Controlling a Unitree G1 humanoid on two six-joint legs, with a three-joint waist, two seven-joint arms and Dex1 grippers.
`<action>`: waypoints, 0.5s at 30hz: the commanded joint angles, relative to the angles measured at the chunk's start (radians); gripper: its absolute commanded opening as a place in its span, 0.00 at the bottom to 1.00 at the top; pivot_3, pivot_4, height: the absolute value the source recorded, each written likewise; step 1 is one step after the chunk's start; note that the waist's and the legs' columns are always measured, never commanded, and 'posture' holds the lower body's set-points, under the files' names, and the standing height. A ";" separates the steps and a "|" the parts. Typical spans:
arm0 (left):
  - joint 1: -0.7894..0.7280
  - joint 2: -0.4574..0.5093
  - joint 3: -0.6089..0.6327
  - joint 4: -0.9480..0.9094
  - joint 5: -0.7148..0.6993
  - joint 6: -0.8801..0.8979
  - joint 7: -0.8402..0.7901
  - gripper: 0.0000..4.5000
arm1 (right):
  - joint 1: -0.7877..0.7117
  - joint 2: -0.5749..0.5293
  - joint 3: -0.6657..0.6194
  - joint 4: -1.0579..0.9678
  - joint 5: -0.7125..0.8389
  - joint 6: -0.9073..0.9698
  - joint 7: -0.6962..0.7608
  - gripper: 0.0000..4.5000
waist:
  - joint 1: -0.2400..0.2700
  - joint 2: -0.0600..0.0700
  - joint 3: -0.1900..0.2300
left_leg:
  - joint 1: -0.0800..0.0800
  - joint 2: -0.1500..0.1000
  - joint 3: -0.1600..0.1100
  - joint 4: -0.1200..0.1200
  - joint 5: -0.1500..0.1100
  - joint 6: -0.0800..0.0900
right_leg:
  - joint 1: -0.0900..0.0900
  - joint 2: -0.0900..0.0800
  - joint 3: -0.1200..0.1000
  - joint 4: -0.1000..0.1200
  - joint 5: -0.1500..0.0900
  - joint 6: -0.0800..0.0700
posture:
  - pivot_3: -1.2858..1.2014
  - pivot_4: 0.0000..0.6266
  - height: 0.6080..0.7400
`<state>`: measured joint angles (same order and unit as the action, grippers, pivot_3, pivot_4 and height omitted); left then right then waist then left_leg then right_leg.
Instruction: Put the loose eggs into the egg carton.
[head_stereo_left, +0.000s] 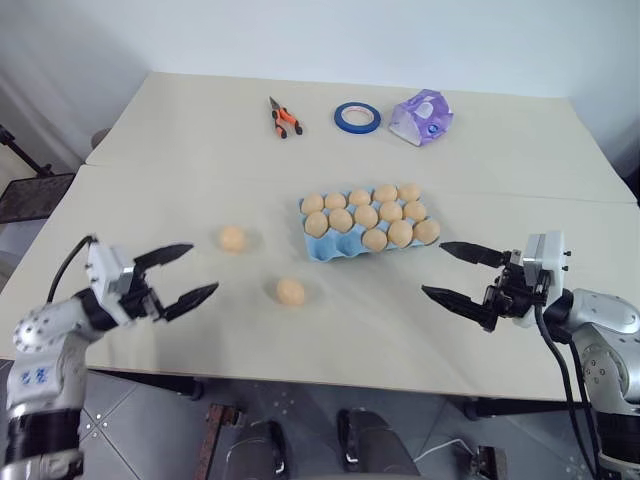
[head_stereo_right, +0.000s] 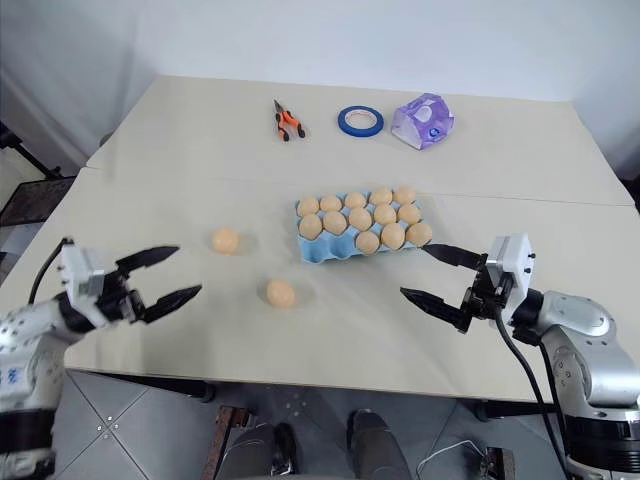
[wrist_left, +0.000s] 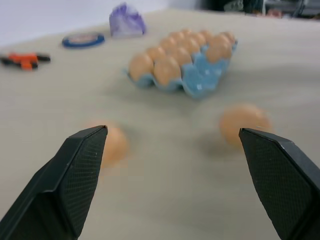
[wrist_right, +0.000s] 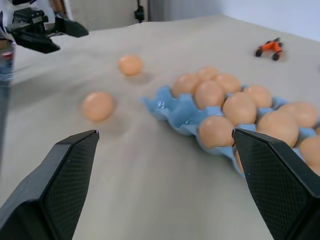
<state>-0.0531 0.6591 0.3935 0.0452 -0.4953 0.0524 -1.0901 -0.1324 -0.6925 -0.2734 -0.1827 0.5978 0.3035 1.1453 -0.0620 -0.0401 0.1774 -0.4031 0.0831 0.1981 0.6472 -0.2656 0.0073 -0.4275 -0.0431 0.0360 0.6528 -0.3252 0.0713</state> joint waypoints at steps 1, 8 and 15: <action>0.075 0.021 0.059 -0.089 -0.028 0.004 0.020 1.00 | -0.021 -0.029 -0.018 0.027 0.006 -0.027 0.026 0.99 | 0.000 0.000 0.000 | 0.000 0.000 -0.001 0.000 0.000 0.000 | 0.000 0.000 0.000 0.000 0.000 -0.001 | 0.52 0.24 1.00; 0.222 -0.013 0.003 -0.288 -0.031 0.042 0.069 1.00 | -0.088 -0.024 -0.001 0.082 -0.022 -0.041 0.005 0.99 | 0.001 0.001 0.000 | 0.000 0.000 -0.005 -0.001 0.001 -0.001 | 0.002 -0.003 -0.001 -0.001 -0.009 -0.021 | 0.52 0.24 1.00; 0.148 -0.114 -0.197 -0.433 0.020 0.150 0.246 1.00 | -0.088 -0.016 0.003 0.062 -0.033 -0.029 -0.043 0.99 | 0.004 0.001 0.000 | 0.000 -0.001 -0.005 -0.001 0.001 -0.001 | 0.003 -0.002 -0.001 -0.003 -0.004 -0.013 | 0.52 0.24 1.00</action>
<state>0.1149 0.5540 0.2206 -0.3395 -0.4839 0.1941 -0.8835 -0.2181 -0.7050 -0.2565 -0.0889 0.5591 0.2830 1.1142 -0.0576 -0.0395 0.1777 -0.4034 0.0823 0.1931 0.6463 -0.2646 0.0067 -0.4242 -0.0446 0.0345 0.6499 -0.3259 0.0650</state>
